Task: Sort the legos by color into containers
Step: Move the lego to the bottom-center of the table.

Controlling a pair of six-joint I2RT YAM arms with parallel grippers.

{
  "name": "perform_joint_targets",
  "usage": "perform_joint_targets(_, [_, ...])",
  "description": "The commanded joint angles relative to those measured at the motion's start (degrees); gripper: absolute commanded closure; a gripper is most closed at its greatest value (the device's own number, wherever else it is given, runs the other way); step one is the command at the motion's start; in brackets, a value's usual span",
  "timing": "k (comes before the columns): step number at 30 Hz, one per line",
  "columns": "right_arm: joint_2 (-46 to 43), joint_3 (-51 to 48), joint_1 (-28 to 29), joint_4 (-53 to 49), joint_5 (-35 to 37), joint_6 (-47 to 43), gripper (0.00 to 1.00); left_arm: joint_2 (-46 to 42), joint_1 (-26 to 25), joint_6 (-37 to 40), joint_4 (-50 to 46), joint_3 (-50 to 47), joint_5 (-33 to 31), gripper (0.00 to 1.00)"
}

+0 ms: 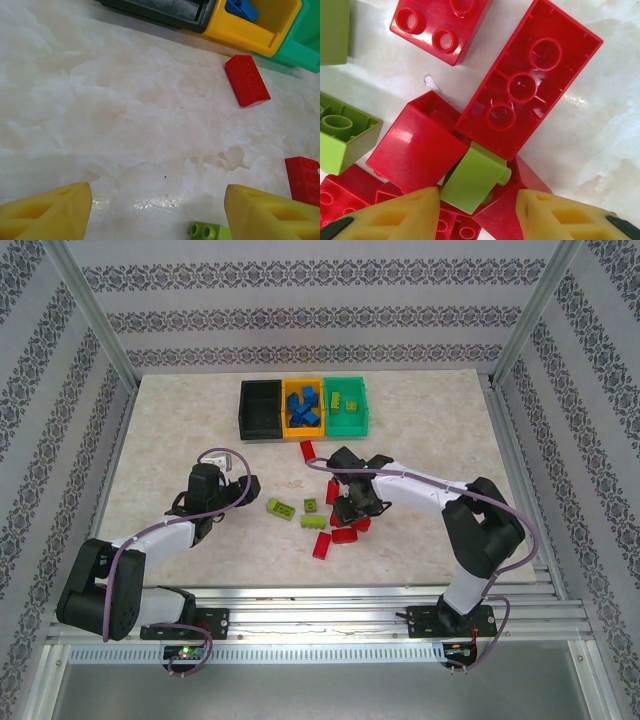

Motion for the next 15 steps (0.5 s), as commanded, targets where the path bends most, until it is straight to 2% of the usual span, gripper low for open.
perform_joint_targets(1, [4.9,0.5,0.7,-1.3,3.1,-1.8,0.52,-0.2,0.8,-0.3,1.9,1.0,0.8,0.29])
perform_joint_targets(6, [5.1,2.4,0.8,-5.6,9.5,-2.0,0.52,-0.6,0.8,-0.1,1.7,0.8,0.6,0.29])
perform_joint_targets(15, [-2.7,-5.2,-0.4,-5.1,7.5,2.7,0.47,-0.3,0.8,-0.4,1.9,0.8,0.9,0.29])
